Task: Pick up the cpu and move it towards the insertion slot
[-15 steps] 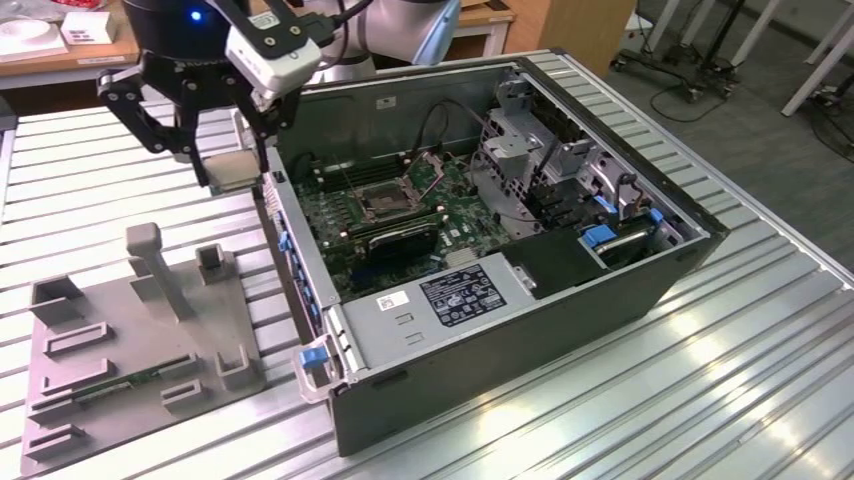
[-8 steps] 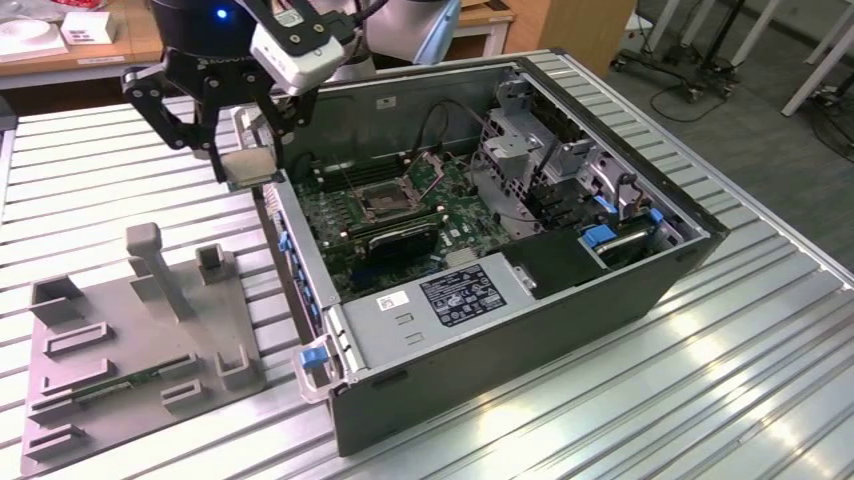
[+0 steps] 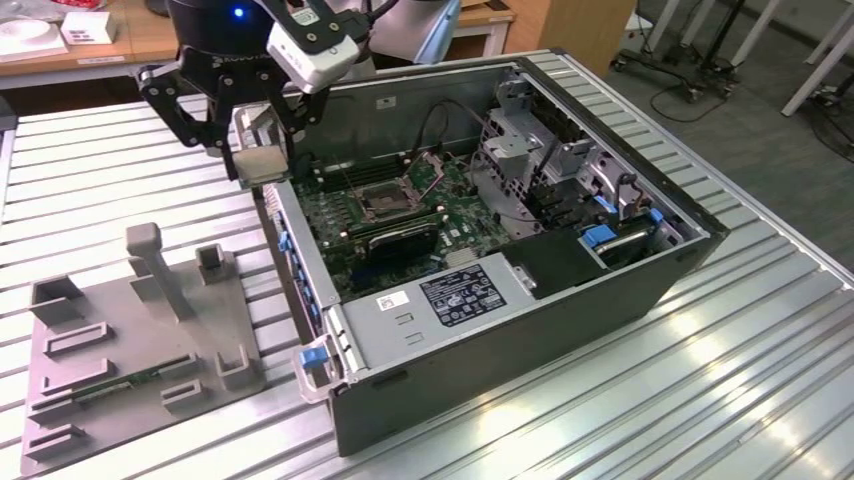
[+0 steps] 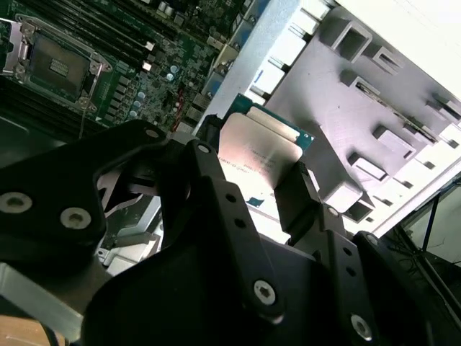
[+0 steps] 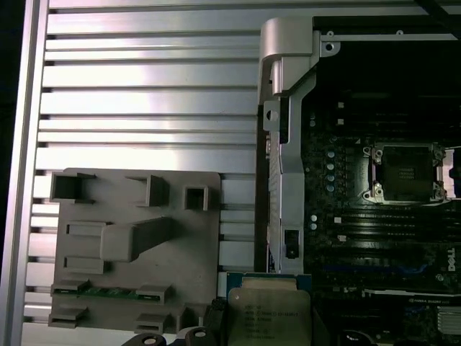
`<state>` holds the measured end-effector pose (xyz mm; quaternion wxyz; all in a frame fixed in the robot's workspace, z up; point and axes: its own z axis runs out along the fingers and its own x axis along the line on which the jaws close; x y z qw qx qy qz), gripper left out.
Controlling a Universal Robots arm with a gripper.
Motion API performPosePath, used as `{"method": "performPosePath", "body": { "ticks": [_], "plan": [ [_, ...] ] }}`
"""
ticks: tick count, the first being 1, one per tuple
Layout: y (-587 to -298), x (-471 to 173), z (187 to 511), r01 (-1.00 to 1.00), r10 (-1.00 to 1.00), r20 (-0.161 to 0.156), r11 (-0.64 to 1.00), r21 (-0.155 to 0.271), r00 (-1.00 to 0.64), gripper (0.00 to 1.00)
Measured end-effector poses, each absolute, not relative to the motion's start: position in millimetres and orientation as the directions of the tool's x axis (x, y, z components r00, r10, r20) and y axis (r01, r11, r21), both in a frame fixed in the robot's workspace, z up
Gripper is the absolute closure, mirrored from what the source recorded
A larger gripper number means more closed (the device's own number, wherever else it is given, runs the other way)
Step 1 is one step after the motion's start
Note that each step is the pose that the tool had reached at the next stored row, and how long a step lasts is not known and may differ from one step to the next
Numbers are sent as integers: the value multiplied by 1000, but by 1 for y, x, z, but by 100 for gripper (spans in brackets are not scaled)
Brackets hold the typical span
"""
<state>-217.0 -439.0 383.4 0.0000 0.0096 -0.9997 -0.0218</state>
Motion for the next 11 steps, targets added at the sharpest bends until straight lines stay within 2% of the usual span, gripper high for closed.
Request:
{"method": "performPosePath", "body": {
  "ticks": [11],
  "plan": [
    [-439, -215, 383, -19, -19, 0, 999, 44, -1000, 45]
  ]
}}
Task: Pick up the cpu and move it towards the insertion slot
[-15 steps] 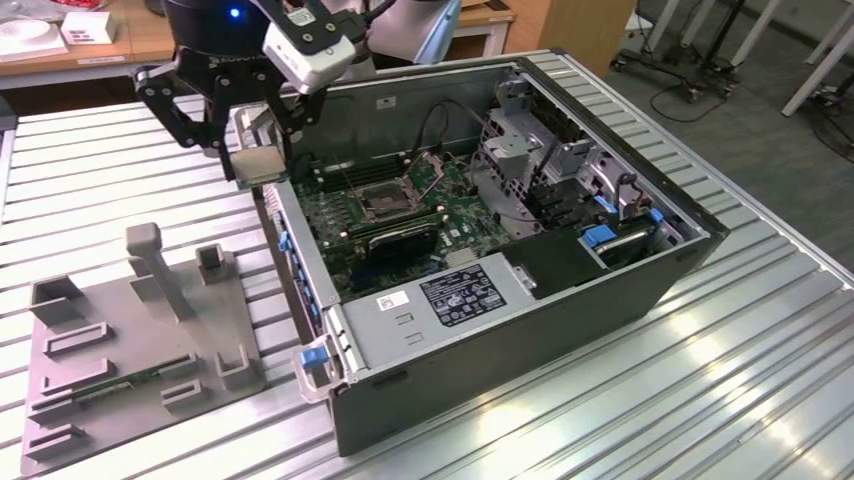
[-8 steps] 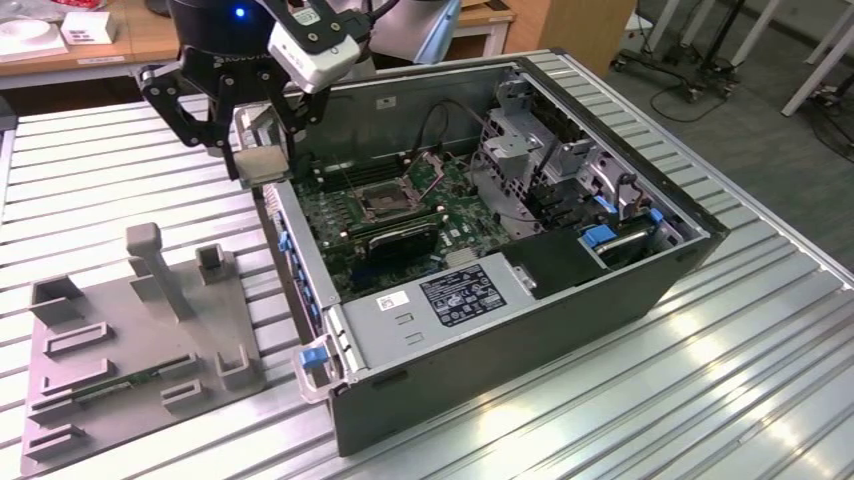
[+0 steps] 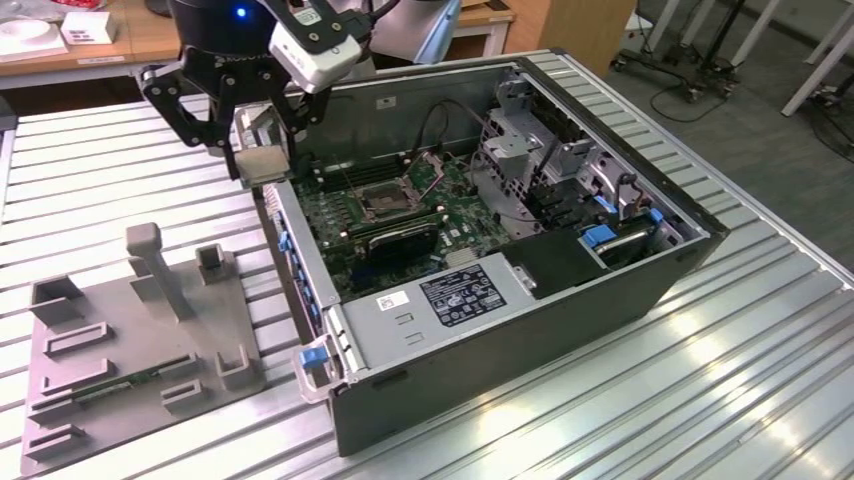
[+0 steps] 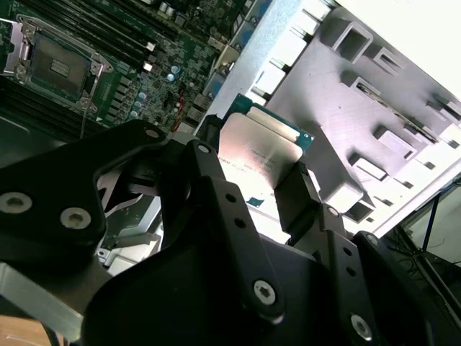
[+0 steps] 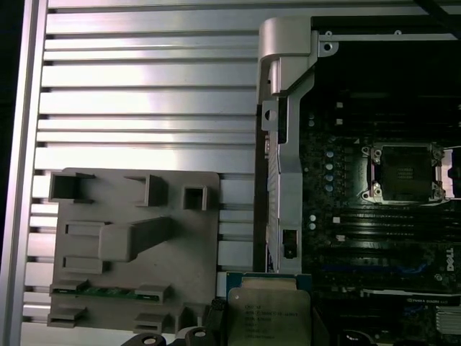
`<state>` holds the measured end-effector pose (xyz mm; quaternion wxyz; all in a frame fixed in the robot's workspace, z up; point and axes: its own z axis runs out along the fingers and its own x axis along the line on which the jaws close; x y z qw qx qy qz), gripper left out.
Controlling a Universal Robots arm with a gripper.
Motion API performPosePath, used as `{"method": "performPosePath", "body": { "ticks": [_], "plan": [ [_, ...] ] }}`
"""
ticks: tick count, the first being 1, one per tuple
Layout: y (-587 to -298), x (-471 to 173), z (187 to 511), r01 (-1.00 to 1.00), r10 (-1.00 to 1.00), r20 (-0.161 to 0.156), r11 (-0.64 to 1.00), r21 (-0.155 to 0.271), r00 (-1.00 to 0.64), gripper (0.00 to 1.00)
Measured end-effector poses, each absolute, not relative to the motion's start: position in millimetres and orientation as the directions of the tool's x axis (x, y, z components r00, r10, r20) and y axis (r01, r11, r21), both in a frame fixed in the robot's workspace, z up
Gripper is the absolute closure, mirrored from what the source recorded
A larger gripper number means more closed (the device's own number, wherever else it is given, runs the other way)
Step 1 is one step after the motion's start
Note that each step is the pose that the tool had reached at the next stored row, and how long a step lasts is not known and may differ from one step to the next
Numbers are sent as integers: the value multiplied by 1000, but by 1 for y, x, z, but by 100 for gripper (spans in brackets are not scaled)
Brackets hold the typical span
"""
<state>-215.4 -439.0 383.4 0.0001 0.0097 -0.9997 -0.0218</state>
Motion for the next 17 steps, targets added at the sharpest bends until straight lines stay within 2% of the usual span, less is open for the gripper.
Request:
{"method": "performPosePath", "body": {
  "ticks": [17],
  "plan": [
    [-439, -190, 383, -19, -19, 0, 999, 44, -1000, 45]
  ]
}}
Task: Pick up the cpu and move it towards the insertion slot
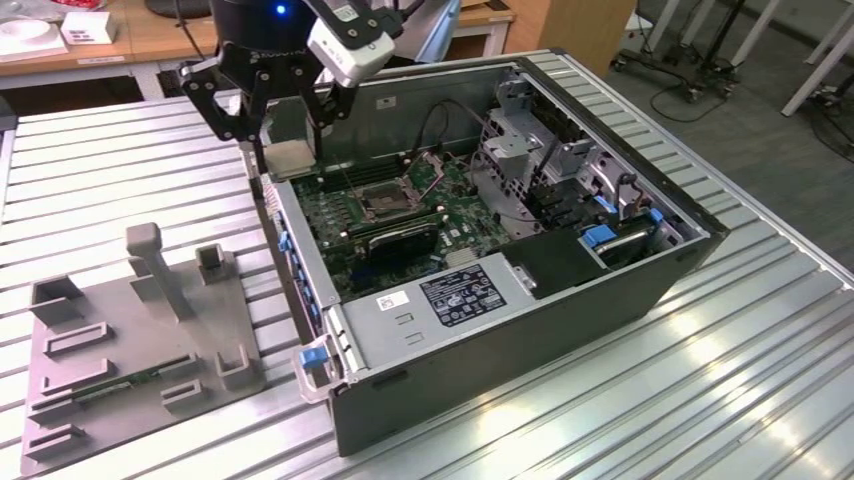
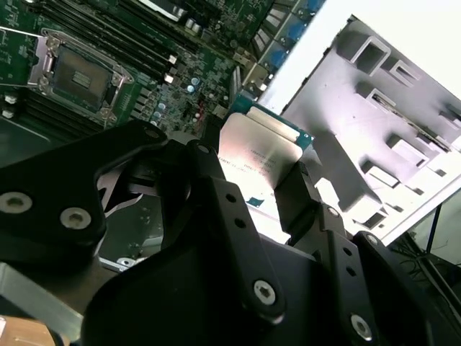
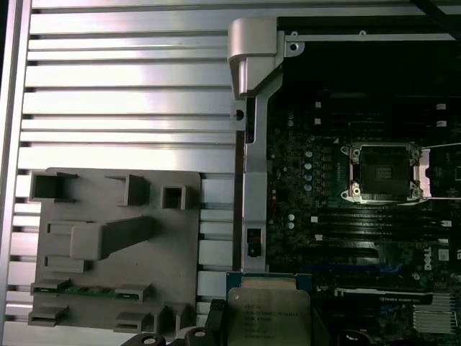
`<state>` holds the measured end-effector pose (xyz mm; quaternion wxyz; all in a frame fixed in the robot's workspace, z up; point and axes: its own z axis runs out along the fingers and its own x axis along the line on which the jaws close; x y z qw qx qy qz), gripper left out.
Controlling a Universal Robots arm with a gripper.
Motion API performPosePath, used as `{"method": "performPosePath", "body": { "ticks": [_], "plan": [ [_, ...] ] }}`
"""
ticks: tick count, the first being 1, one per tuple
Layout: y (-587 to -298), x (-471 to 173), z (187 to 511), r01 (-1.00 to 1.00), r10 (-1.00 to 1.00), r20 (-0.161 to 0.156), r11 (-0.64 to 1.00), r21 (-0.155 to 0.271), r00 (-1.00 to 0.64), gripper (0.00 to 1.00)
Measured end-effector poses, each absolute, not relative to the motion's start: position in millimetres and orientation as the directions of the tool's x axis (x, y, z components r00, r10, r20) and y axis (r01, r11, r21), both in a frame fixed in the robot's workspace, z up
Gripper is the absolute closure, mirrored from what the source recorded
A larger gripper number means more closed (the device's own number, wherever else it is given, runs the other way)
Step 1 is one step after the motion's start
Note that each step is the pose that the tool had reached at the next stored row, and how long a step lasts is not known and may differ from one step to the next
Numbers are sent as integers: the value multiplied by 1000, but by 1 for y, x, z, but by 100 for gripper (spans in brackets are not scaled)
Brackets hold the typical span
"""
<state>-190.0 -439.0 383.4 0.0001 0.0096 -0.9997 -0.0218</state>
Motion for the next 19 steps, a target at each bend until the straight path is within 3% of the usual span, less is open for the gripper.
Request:
{"method": "performPosePath", "body": {
  "ticks": [19],
  "plan": [
    [-439, -178, 383, -19, -19, 0, 999, 44, -1000, 45]
  ]
}}
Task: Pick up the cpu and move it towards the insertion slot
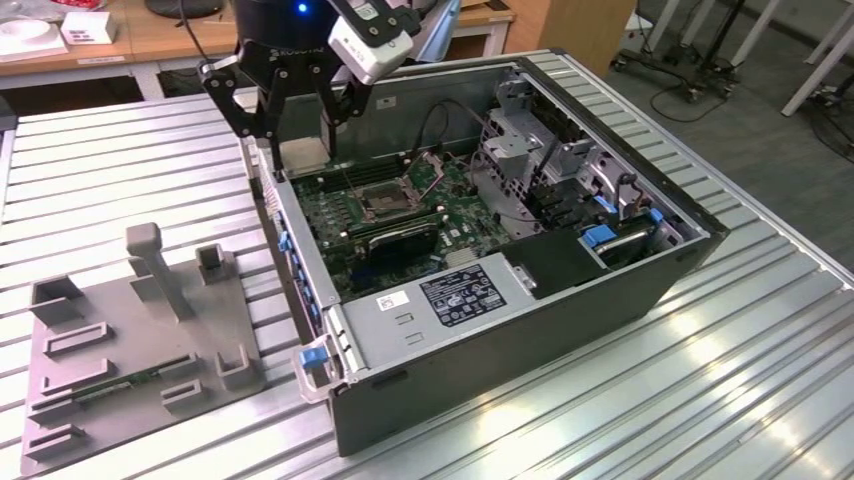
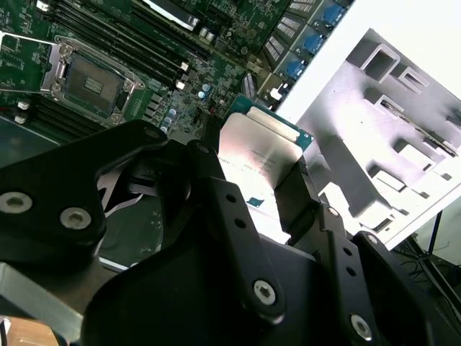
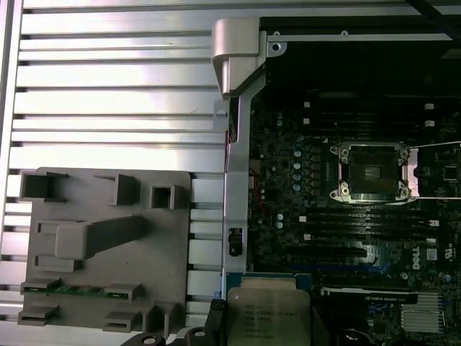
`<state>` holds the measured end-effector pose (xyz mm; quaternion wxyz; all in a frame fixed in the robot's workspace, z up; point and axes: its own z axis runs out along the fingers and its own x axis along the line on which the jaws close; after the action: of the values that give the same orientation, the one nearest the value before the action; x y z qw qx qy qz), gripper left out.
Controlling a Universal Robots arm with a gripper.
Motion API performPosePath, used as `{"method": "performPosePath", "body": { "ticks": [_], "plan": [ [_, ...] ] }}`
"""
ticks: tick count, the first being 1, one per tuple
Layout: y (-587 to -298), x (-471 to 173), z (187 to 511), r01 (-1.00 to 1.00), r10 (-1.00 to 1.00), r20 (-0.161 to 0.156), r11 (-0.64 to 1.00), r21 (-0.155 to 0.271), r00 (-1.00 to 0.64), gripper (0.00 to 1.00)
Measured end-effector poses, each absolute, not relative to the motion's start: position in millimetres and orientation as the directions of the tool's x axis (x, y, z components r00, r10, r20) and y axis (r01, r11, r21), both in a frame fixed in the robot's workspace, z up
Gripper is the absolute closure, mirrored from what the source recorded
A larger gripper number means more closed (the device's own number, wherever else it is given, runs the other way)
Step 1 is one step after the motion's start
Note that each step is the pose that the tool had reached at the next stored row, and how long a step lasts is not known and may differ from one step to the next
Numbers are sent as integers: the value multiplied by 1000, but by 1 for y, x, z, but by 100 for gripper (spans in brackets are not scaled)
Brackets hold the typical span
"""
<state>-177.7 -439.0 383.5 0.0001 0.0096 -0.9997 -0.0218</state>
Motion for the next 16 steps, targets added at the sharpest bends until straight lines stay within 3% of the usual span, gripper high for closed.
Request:
{"method": "performPosePath", "body": {
  "ticks": [16],
  "plan": [
    [-439, -159, 383, -19, -19, 0, 999, 44, -1000, 45]
  ]
}}
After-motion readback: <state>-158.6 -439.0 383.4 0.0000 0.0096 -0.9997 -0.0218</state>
